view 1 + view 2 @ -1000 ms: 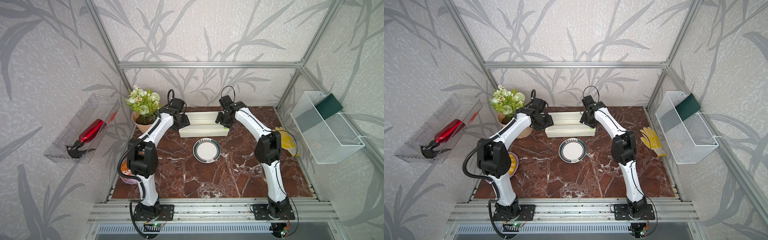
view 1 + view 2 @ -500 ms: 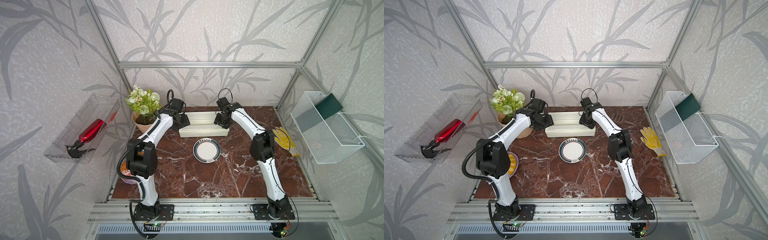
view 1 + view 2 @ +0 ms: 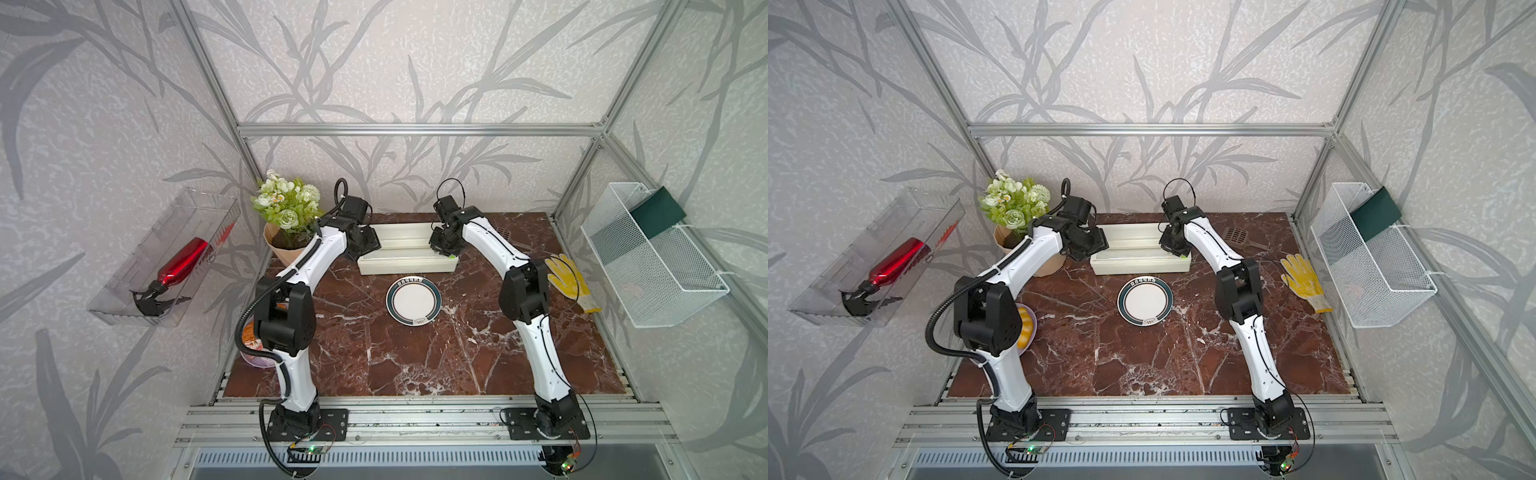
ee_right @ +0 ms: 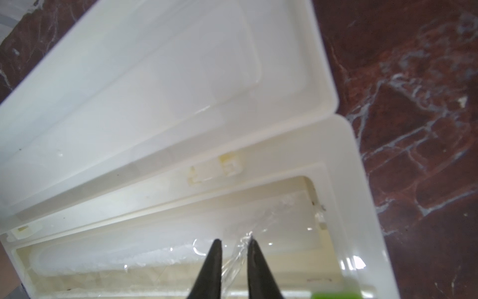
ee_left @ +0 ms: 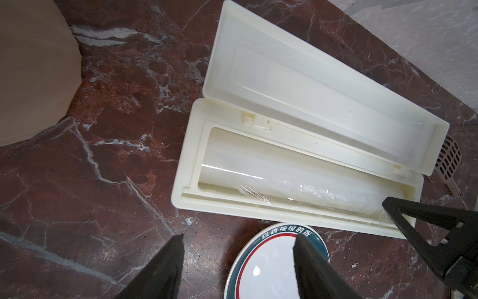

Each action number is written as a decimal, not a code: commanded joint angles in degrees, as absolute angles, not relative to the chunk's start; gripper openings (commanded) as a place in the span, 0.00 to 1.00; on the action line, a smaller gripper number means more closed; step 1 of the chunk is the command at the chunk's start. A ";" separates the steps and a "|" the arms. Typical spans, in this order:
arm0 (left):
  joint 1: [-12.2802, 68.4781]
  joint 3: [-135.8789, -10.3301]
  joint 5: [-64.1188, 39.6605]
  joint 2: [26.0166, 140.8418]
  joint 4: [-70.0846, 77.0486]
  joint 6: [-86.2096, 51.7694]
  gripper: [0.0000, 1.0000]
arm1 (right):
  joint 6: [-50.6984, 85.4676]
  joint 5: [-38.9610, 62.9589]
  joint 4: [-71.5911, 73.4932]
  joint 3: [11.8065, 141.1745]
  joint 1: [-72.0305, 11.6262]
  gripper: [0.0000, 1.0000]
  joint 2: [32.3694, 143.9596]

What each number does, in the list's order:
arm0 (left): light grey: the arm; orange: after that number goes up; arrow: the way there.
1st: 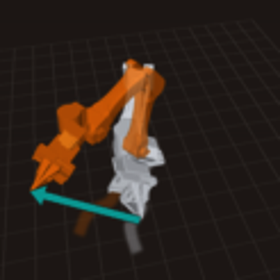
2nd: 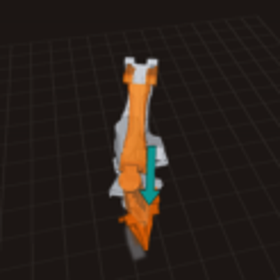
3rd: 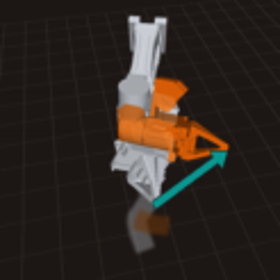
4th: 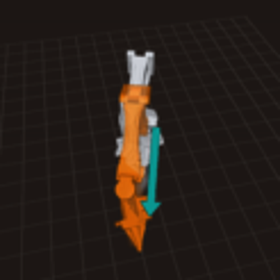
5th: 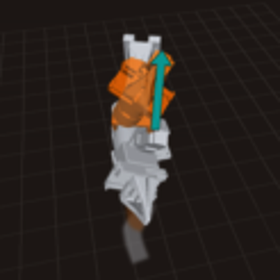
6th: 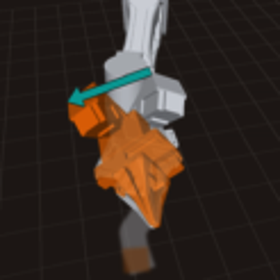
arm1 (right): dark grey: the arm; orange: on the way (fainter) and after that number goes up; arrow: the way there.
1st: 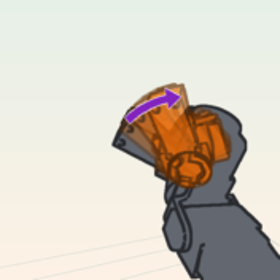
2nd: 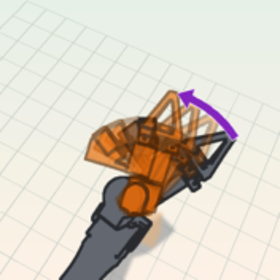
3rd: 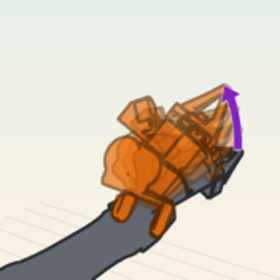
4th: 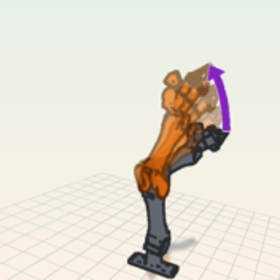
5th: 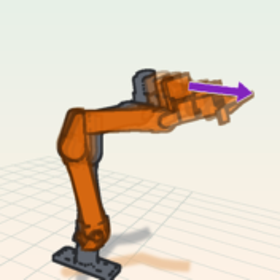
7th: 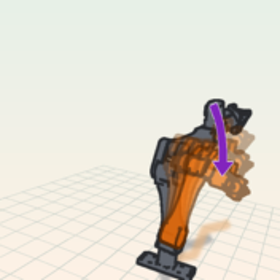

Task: Wrap the plate with plastic wrap
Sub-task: Pull the plastic wrap from the plastic wrap cutting box.

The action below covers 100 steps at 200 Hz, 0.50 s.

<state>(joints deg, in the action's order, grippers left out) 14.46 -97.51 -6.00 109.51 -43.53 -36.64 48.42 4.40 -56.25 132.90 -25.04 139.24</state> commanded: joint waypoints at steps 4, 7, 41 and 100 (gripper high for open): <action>14.17 -100.21 -4.83 112.00 -45.33 -37.39 0.68 | 48.39 5.75 -55.33 133.10 -24.73 0.06 141.49; 14.16 -100.54 -4.71 112.28 -45.59 -37.44 0.68 | 48.36 5.79 -55.31 133.04 -24.70 0.05 141.43; 14.19 -104.29 -4.31 116.10 -46.78 -38.86 0.67 | 48.19 5.89 -54.88 131.82 -24.52 0.00 140.07; 14.16 -106.58 -4.65 119.38 -47.64 -42.04 0.57 | 48.10 5.98 -54.01 129.03 -24.08 0.00 138.78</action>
